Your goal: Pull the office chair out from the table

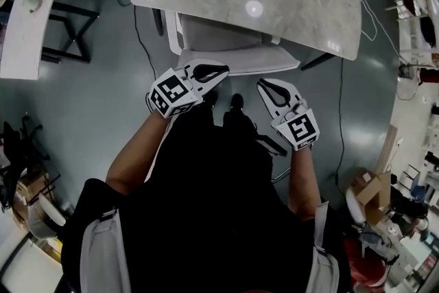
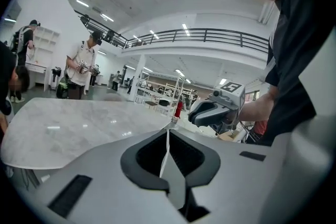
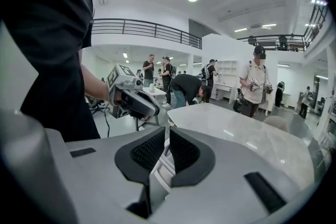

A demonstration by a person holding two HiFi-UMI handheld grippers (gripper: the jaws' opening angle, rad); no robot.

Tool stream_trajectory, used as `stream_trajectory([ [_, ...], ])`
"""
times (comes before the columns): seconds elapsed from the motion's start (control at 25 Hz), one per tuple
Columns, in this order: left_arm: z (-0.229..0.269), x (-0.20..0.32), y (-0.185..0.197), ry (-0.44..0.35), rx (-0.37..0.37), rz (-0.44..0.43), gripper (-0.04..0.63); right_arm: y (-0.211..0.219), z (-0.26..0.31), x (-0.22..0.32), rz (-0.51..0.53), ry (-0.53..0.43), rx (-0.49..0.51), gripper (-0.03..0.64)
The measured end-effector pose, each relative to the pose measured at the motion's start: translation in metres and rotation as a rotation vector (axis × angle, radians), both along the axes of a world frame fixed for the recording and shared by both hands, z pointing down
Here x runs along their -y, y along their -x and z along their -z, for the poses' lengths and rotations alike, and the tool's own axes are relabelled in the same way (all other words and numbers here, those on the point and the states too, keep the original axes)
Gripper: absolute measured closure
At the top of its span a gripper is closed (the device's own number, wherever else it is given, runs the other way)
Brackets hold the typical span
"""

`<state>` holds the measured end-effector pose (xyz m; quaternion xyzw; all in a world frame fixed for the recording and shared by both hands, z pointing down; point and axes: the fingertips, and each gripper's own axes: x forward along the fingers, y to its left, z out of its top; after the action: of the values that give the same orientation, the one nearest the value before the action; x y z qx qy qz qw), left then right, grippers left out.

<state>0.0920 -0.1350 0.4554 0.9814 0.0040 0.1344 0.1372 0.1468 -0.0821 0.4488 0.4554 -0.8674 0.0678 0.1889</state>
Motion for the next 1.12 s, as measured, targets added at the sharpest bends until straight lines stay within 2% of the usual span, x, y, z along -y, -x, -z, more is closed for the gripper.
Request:
stream_trajectory([
  [0.2,0.001,0.004,-0.008,-0.053,0.052,0.09,0.581,-0.011,-0.005,0.012,0.116,0.03,0.005,0.592],
  [0.32,-0.01,0.009,-0.009,-0.115,0.102,0.129,0.581,-0.014,-0.012,0.021,0.192,0.039,-0.031,0.591],
  [0.44,-0.018,0.01,-0.012,-0.145,0.15,0.15,0.58,-0.016,-0.02,0.027,0.254,0.047,-0.064,0.591],
  [0.68,-0.038,0.006,-0.022,-0.172,0.234,0.135,0.54,-0.019,-0.055,0.027,0.391,0.094,-0.198,0.582],
  [0.84,-0.06,0.002,-0.025,-0.211,0.33,0.097,0.491,-0.014,-0.077,0.025,0.474,0.125,-0.275,0.507],
  [1.12,-0.094,-0.003,-0.031,-0.29,0.484,-0.008,0.468,-0.009,-0.119,0.025,0.582,0.191,-0.419,0.454],
])
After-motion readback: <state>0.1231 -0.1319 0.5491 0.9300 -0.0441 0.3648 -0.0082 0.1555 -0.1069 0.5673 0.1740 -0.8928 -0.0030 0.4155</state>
